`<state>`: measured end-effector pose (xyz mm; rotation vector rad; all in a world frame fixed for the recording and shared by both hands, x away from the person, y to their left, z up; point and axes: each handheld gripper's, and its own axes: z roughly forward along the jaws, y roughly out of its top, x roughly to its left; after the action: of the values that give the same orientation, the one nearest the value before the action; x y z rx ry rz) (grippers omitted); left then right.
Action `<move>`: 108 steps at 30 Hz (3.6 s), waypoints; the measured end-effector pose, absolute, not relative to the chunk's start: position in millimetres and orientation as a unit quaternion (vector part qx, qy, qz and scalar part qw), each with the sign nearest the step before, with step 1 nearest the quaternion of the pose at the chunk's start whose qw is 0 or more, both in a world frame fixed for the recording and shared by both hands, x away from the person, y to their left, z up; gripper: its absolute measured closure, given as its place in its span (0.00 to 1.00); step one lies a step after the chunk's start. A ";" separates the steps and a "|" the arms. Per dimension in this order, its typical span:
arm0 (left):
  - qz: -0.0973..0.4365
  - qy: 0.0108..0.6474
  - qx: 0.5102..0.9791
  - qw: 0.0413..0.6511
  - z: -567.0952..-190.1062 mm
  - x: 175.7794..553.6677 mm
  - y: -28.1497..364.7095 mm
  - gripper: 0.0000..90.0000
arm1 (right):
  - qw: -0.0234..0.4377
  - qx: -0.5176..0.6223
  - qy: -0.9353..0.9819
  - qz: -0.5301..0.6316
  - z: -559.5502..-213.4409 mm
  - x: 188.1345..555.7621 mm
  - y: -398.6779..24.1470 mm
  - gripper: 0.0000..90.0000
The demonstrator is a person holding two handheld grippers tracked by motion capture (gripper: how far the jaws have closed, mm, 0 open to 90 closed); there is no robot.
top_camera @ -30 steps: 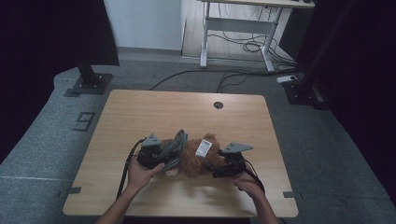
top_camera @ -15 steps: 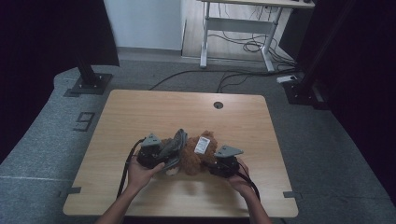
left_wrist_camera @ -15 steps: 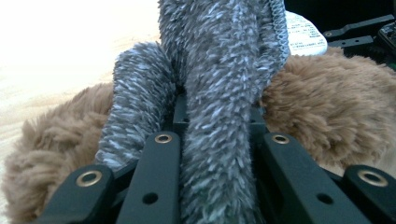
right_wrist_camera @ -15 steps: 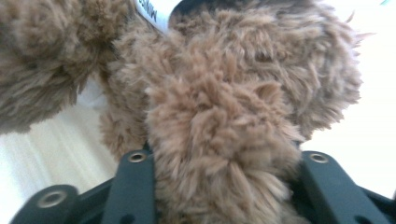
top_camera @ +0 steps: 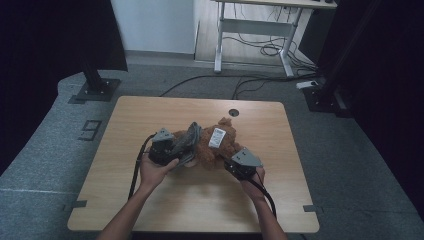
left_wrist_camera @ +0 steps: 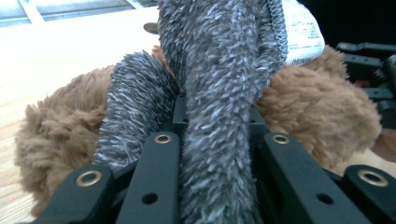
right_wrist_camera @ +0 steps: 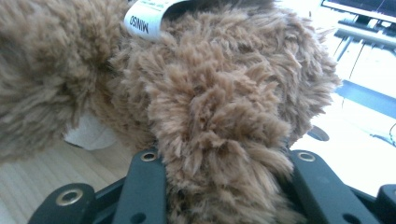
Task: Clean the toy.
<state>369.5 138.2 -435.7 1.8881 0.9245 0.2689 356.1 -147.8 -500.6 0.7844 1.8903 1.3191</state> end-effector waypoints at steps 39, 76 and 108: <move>0.058 0.355 0.806 0.469 -443.9 351.9 94.7 0.82 | 0.245 0.270 0.808 0.464 -541.4 316.4 -167.7 0.64; 0.080 0.446 0.745 0.490 -459.2 341.0 217.4 0.82 | 0.222 0.277 0.814 0.461 -544.3 319.0 -173.0 0.63; 0.069 0.380 0.806 0.449 -436.5 374.4 98.1 0.82 | 0.222 0.277 0.818 0.452 -545.2 320.1 -174.5 0.62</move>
<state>374.4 98.1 -436.5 1.9934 0.9392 0.1717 320.1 -174.5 -545.2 0.7640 2.2609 1.2484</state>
